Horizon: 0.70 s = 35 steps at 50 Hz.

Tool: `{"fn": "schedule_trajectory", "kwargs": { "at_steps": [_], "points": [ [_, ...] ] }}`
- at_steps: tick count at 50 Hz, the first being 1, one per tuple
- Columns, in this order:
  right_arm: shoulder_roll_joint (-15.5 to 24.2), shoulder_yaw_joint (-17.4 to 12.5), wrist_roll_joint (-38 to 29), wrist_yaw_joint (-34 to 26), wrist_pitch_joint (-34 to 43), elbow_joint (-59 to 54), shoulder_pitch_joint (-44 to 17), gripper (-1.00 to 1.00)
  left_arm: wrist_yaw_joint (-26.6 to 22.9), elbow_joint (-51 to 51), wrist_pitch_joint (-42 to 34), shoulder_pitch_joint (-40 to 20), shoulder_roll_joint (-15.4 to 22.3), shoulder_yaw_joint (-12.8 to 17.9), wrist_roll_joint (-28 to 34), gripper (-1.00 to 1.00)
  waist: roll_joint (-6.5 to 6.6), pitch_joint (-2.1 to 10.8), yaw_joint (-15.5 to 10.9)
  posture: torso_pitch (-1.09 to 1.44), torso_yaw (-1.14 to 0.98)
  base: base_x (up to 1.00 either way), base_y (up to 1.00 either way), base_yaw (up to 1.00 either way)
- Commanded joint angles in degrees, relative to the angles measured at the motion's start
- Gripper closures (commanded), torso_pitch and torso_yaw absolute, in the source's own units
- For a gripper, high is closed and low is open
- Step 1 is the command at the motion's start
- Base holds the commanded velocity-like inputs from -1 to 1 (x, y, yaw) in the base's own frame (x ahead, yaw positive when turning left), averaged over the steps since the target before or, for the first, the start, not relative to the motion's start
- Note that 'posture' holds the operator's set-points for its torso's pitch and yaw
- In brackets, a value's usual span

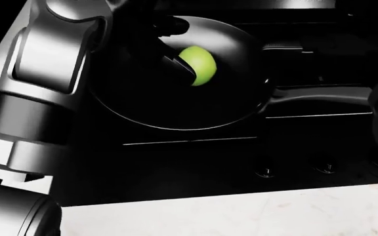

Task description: Pick the lime from the pan and place it in the bowl.

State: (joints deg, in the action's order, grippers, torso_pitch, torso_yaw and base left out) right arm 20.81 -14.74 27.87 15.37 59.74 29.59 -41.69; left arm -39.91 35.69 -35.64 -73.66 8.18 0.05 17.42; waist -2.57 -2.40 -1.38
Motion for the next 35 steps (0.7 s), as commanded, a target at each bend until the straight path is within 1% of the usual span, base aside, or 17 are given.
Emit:
{"fn": "schedule_trajectory", "kwargs": {
  "at_steps": [1, 3, 24, 27, 35],
  "points": [
    [0.6, -0.5, -0.2, 0.0, -1.9, 1.1, -1.5, -1.0, 0.6, -1.7, 1.7, -2.8, 0.3, 0.6, -0.3, -0.69, -0.12, 1.72, 0.0, 0.0, 0.0, 0.0, 0.0, 0.0],
    [0.7, -0.6, -0.1, 0.1, -1.6, 1.2, -1.7, -1.0, 0.9, -1.3, 2.2, -2.7, 0.1, 0.5, -0.4, -0.67, -0.15, 1.75, 0.0, 0.0, 0.0, 0.0, 0.0, 0.0],
    [0.7, -0.7, 0.6, 0.4, -1.4, 1.6, -1.8, -1.0, 0.3, -2.7, 2.5, -0.8, -1.3, -0.2, 0.3, -0.66, -0.33, 1.55, -0.1, 0.0, 0.0, 0.0, 0.0, 0.0],
    [0.7, -0.5, 0.6, 0.3, -1.8, 1.3, -1.8, -1.0, 0.6, -0.9, 3.6, -1.5, -1.2, -0.1, 0.4, -0.66, -0.4, 1.5, -0.2, 0.0, 0.0, 0.0, 0.0, 0.0],
    [0.8, -0.6, 0.6, 0.2, -1.9, 1.2, -1.7, -1.0, 0.8, 0.2, 4.6, -1.5, -1.7, -0.5, 1.0, -0.63, -0.57, 1.49, -0.3, 0.0, 0.0, 0.0, 0.0, 0.0]
  ]
}}
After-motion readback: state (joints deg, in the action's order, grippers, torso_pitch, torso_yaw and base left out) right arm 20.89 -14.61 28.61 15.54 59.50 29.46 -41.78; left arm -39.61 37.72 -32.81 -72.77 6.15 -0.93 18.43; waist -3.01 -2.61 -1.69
